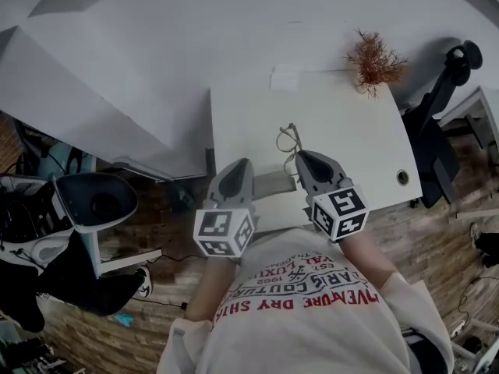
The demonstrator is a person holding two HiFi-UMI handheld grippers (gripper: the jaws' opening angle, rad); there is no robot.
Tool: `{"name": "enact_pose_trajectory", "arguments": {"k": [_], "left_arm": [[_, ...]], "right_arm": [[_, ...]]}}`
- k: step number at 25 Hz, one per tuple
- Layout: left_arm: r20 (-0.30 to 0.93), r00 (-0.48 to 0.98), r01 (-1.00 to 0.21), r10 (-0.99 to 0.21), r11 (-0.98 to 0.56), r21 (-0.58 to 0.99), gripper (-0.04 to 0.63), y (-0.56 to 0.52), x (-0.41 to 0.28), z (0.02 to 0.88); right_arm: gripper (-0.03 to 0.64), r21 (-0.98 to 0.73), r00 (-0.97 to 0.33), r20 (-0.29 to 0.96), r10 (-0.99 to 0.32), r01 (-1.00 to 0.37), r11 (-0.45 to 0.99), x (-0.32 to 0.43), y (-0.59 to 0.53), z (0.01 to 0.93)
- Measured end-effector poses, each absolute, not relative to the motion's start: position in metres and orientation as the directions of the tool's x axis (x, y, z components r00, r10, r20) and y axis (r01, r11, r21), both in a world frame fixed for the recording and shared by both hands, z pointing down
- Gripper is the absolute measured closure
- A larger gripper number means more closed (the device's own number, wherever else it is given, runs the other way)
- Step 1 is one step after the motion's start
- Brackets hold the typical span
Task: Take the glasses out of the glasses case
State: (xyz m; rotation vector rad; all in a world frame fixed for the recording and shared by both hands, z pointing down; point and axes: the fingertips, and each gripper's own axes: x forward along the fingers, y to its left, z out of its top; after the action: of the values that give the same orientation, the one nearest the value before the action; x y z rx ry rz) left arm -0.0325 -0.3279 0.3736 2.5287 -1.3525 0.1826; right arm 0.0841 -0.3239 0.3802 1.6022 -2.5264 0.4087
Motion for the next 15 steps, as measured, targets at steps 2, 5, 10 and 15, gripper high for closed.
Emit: {"name": "enact_pose_trajectory", "arguments": {"k": [2, 5, 10, 15], "left_arm": [[0.232, 0.555, -0.832, -0.799, -0.528, 0.171, 0.581, -0.328, -0.034, 0.373], [0.232, 0.553, -0.833, -0.801, -0.526, 0.168, 0.581, -0.328, -0.035, 0.373], [0.227, 0.539, -0.842, -0.811, -0.515, 0.159, 0.581, -0.331, -0.035, 0.37], [0.233, 0.523, -0.852, -0.82, -0.505, 0.137, 0.581, -0.335, -0.037, 0.369]], "right_arm": [[0.592, -0.157, -0.435, 0.246, -0.866, -0.9, 0.408, 0.081, -0.324, 0.381], [0.592, -0.156, -0.438, 0.241, -0.866, -0.898, 0.411, 0.079, -0.324, 0.38], [0.592, -0.158, -0.446, 0.235, -0.864, -0.894, 0.419, 0.08, -0.33, 0.378], [0.592, -0.174, -0.455, 0.24, -0.858, -0.889, 0.423, 0.079, -0.337, 0.38]]}}
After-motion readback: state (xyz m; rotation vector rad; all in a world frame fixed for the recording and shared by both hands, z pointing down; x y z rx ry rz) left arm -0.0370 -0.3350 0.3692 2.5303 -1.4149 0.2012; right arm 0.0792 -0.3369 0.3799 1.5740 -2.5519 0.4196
